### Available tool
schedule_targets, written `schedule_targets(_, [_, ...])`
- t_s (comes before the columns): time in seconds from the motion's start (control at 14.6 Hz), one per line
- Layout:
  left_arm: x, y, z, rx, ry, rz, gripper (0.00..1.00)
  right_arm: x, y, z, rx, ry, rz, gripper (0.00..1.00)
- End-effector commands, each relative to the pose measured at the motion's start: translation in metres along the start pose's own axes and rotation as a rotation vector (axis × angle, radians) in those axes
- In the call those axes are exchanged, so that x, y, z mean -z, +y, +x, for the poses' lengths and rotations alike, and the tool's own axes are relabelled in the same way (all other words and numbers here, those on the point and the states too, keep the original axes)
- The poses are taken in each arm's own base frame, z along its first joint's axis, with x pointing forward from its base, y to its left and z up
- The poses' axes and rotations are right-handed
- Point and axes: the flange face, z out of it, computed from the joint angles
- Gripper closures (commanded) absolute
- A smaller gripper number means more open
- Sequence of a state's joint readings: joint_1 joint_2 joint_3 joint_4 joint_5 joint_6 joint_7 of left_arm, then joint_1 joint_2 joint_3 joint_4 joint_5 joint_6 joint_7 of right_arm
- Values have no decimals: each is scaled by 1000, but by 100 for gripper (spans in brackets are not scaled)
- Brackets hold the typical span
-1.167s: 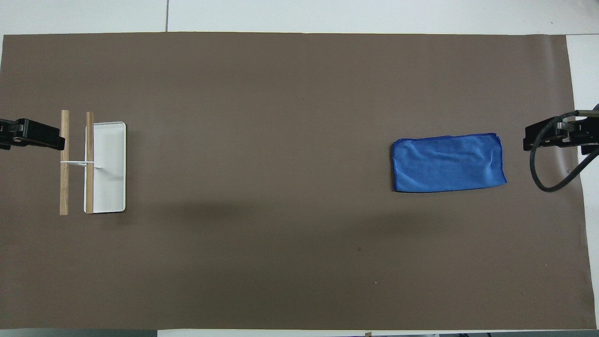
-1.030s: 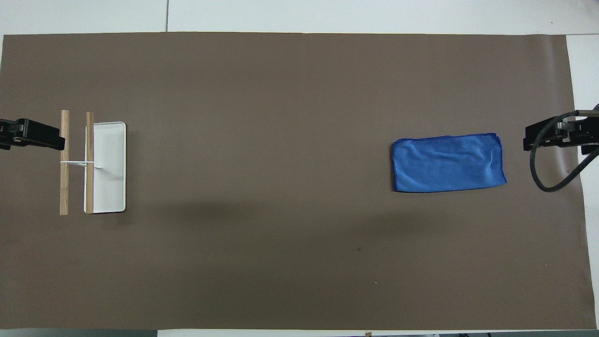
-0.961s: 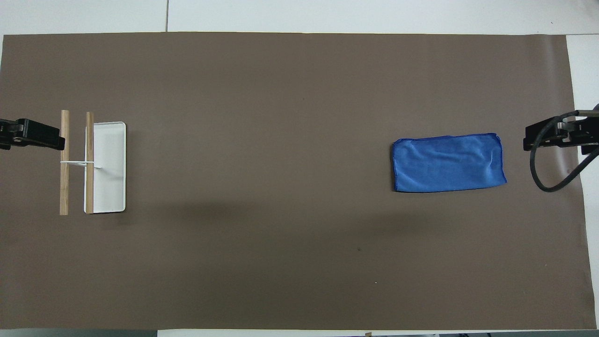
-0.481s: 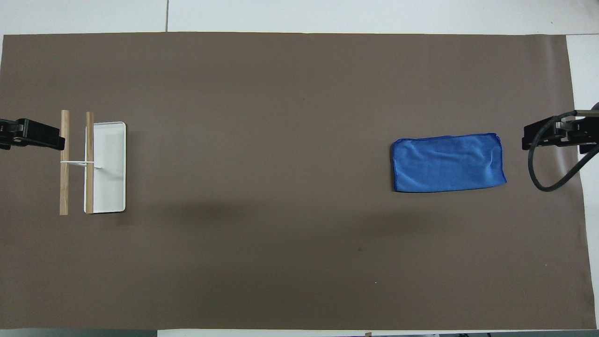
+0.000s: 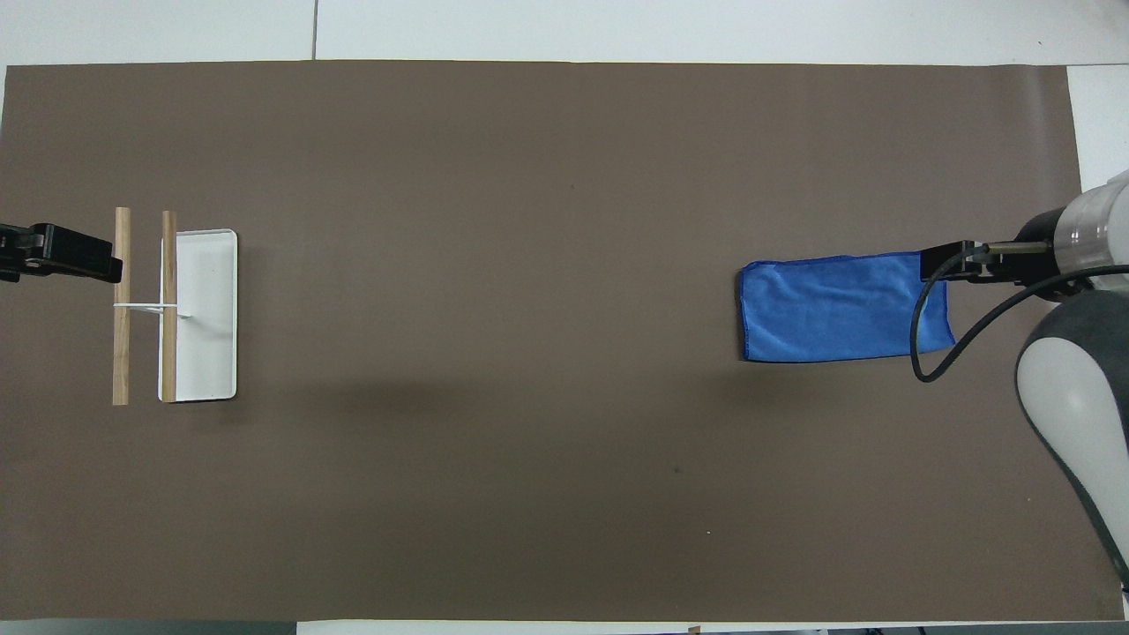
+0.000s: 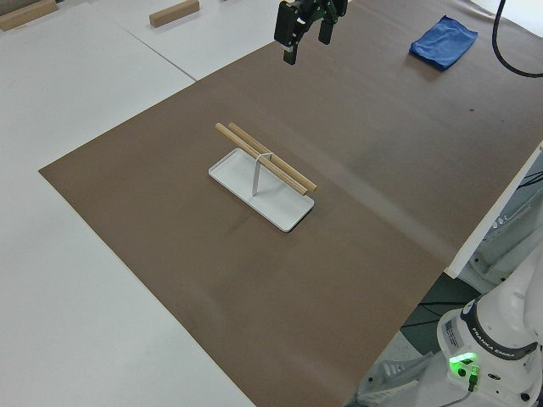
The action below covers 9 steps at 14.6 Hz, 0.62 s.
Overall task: Right arm passes towel to left arm to hang
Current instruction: 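Reach the right gripper down onto the blue towel's near edge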
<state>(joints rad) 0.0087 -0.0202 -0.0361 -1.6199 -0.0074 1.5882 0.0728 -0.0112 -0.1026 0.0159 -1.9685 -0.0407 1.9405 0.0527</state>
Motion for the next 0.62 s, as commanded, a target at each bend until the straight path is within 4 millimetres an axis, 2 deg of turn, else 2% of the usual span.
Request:
schedule_targets(0.0, [3, -3, -5, 0, -2, 19, 0, -57, 21, -8, 123, -6, 14, 0])
schedule_targets(0.14, [3, -3, -5, 0, -2, 19, 0, -107, 32, -9, 207, 55, 10, 0])
schedule_targets(0.27, [3, -3, -5, -1, -2, 19, 0, -148, 34, -13, 246, 52, 11, 0])
schedule_targets(0.55, [3, -3, -5, 0, -2, 19, 0, -199, 29, -14, 252, 61, 15, 0])
